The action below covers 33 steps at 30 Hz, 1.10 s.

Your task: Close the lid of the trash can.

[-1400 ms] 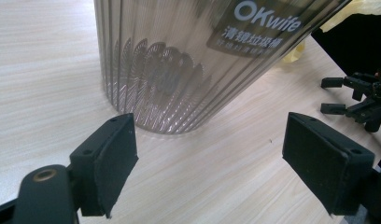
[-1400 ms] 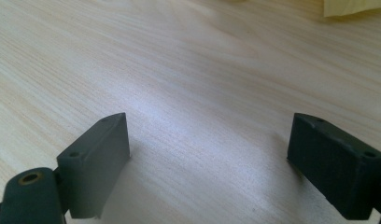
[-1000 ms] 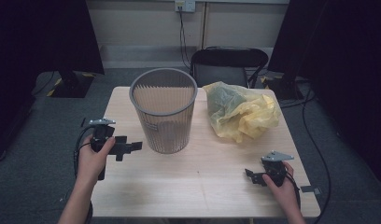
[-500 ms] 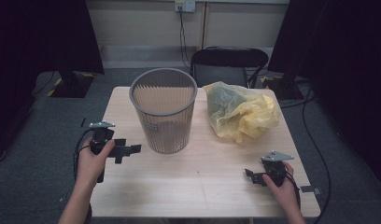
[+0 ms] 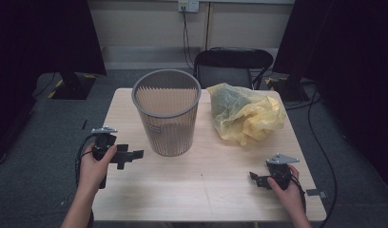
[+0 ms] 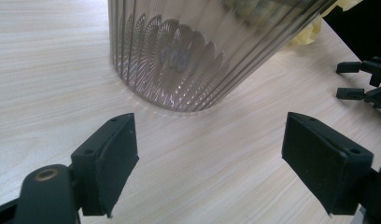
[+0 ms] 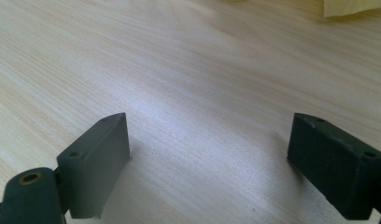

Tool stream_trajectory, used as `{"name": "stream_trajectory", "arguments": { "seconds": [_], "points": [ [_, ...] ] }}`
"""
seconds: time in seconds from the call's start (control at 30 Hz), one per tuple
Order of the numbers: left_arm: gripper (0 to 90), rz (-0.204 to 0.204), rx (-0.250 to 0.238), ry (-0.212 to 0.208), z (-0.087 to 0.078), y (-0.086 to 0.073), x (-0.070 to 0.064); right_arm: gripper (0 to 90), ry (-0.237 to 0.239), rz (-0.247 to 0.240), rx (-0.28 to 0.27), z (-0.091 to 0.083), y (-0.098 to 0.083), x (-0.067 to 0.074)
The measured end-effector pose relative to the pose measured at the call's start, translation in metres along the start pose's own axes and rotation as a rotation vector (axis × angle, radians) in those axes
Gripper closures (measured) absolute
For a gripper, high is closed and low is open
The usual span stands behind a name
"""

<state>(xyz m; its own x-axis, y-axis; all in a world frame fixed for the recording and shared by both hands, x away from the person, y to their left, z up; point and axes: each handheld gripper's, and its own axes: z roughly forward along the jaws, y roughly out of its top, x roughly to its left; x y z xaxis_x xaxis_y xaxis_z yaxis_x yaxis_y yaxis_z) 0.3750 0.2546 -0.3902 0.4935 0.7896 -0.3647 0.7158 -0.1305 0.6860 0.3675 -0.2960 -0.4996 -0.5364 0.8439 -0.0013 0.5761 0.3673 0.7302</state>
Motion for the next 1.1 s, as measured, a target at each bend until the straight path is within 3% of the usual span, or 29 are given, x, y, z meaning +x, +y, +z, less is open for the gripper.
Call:
{"name": "stream_trajectory", "arguments": {
  "seconds": [1.1],
  "points": [
    [18.2, -0.023, 0.010, -0.005, 0.005, -0.022, 0.012, 12.1, 0.000, 0.000, 0.000, 0.000, 0.000, 0.000]
  ]
}}
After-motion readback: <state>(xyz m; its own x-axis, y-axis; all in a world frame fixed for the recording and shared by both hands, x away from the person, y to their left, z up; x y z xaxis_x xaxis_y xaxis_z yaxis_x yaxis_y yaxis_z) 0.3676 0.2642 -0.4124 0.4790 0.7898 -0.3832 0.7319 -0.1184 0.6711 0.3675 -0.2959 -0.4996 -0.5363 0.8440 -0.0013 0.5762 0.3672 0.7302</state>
